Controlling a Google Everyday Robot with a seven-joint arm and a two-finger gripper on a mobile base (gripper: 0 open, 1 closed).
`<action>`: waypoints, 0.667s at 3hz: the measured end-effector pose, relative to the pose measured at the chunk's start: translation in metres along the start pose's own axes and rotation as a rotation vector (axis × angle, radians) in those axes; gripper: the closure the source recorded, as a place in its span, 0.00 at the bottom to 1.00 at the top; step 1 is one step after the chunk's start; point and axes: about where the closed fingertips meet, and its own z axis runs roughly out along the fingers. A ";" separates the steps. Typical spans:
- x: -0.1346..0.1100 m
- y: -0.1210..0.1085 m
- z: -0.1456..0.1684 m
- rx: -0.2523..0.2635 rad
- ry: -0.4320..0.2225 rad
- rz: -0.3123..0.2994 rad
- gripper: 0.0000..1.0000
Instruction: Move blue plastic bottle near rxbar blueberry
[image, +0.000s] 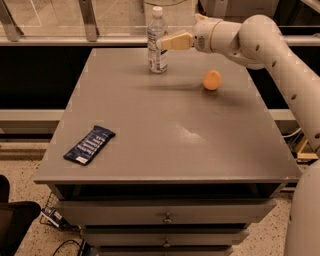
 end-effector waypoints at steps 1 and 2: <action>0.001 0.007 0.017 -0.005 0.007 0.054 0.00; 0.003 0.014 0.035 -0.024 -0.006 0.090 0.00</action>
Offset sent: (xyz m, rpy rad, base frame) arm 0.0257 0.0491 -0.0135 0.1143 0.0798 0.0303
